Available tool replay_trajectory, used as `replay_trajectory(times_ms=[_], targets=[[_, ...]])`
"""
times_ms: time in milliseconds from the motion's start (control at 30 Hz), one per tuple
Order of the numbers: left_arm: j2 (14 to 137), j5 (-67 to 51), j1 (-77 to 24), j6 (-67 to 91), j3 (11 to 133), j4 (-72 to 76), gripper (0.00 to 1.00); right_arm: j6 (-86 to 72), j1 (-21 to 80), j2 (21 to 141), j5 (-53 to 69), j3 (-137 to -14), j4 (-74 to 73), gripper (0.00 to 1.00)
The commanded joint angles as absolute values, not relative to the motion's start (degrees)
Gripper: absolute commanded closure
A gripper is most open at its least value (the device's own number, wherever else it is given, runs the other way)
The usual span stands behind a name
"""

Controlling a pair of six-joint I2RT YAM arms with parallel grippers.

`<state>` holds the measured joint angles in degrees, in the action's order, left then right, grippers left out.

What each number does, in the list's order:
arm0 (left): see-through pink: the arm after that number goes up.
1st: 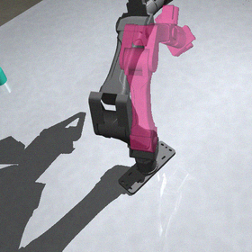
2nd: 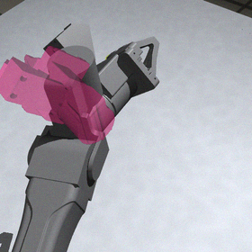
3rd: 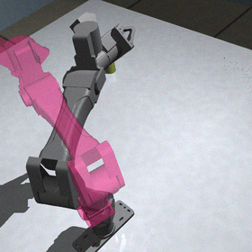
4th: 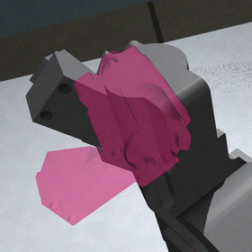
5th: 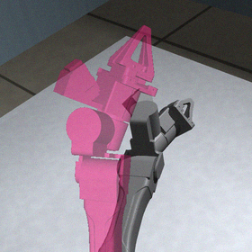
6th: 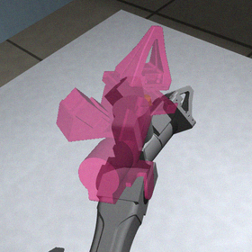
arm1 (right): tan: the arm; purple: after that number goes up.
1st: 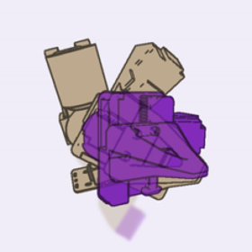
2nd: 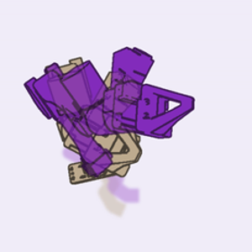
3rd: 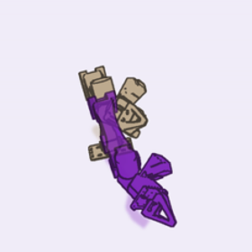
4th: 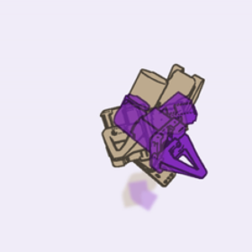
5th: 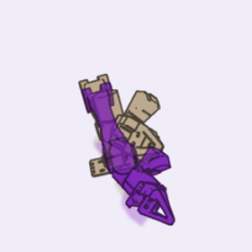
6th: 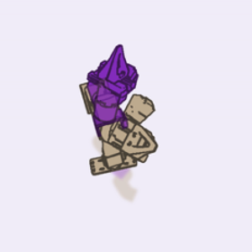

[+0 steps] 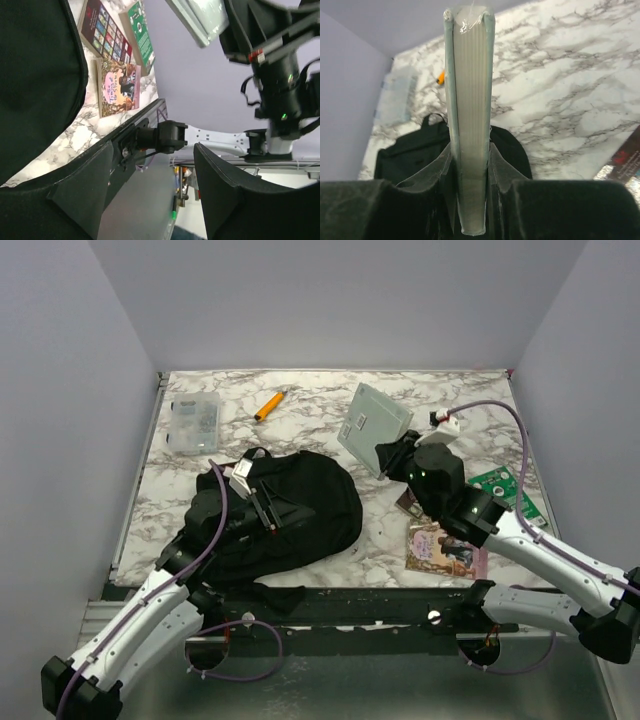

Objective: Pack the student bag
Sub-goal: Place the book in the student bag.

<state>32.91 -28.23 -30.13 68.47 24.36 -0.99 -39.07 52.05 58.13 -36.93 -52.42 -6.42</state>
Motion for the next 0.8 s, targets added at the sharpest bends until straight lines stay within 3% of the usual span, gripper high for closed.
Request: replay_trajectory(times_ms=[0,233,567,767], targets=[[35.8,-23.8,-34.5,64.9,28.3,-4.0,0.32,-36.2,42.9,61.7,-23.3,-60.6,-12.7,1.00],[40.5,-18.2,-39.1,56.9,36.9,-13.0,0.32,-32.2,32.0,62.1,-23.2,-63.1,-18.0,1.00],[50.3,-2.3,-49.8,52.3,46.7,-21.4,0.32,-30.3,31.8,50.9,-25.1,-56.4,-18.5,1.00],[66.1,10.1,-55.5,51.3,60.1,-30.3,0.32,-28.4,31.8,47.6,-30.1,-53.2,-21.9,1.00]])
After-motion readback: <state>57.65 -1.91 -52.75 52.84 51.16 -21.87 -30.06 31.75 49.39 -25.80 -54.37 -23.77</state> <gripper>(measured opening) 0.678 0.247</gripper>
